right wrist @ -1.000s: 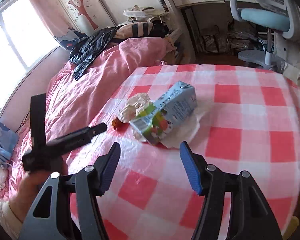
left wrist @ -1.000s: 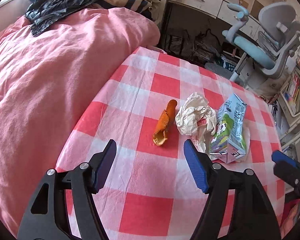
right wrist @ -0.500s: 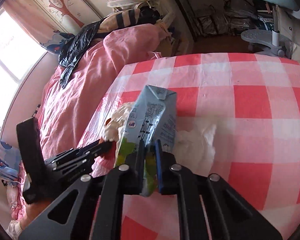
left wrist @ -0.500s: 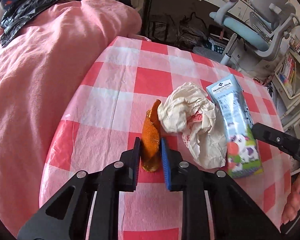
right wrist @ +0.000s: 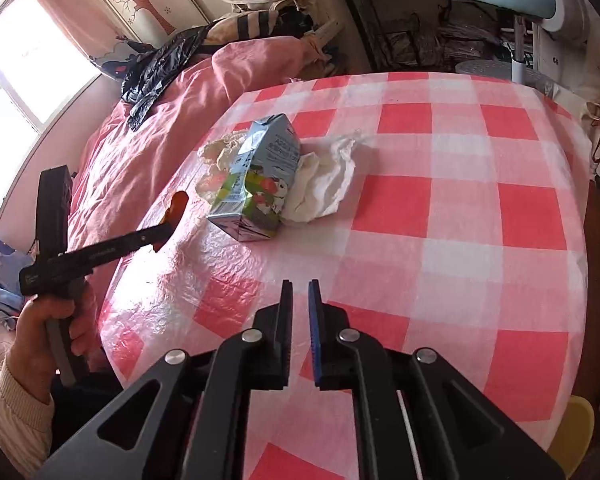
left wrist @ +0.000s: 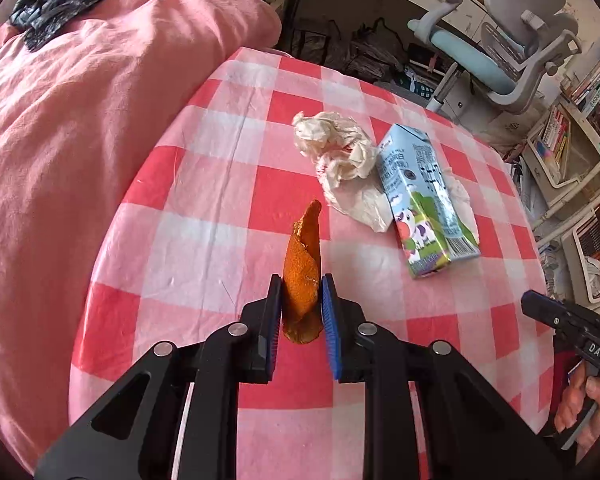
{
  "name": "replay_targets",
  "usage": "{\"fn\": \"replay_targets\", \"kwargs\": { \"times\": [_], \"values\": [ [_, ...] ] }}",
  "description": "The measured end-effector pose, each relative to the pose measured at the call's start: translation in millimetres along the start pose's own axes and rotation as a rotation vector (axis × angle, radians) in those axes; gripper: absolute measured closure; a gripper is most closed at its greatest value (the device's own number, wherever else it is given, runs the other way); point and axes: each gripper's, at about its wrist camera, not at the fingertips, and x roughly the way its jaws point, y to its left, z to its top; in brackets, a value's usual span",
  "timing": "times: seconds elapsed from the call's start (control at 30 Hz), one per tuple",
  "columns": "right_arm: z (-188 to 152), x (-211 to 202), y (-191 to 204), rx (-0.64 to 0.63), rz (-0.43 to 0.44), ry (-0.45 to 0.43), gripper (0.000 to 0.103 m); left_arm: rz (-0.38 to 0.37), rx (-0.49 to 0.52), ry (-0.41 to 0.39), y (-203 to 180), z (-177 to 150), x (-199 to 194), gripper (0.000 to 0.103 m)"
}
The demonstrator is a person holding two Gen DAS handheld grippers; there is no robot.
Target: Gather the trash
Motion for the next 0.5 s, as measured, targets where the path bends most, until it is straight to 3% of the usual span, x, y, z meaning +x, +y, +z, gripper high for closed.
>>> {"fn": "replay_targets", "kwargs": {
  "times": [0.03, 0.07, 0.1, 0.23, 0.37, 0.43, 0.5],
  "values": [
    [5.0, 1.9, 3.3, -0.004, -0.006, -0.019, 0.069, -0.006, 0.008, 0.000, -4.1, -3.3, -1.9, 0.084],
    [10.1, 3.2, 6.4, -0.014, -0.031, -0.043, 0.048, -0.010, 0.017, -0.001, -8.0, -5.8, -3.2, 0.084],
    [15.9, 5.5, 8.0, -0.025, -0.053, -0.063, 0.044, -0.013, 0.029, -0.001, -11.3, -7.5, -3.8, 0.084],
    [38.6, 36.7, -3.1, 0.002, -0.173, -0.072, 0.044, -0.017, 0.075, 0.035, -20.0, -8.2, 4.1, 0.084],
    [52.6, 64.7, -9.6, 0.012, -0.197, -0.066, 0.044, 0.000, 0.099, 0.036, -21.7, -4.0, 6.3, 0.078],
    [56.9, 78.3, -0.2, -0.048, -0.215, -0.047, 0.048, 0.023, 0.096, 0.030, -20.0, 0.3, 8.8, 0.065],
    [56.5, 84.9, 11.4, -0.122, -0.236, -0.033, 0.081, 0.025, 0.093, 0.030, -19.2, 4.2, 12.2, 0.065]
  ]
}}
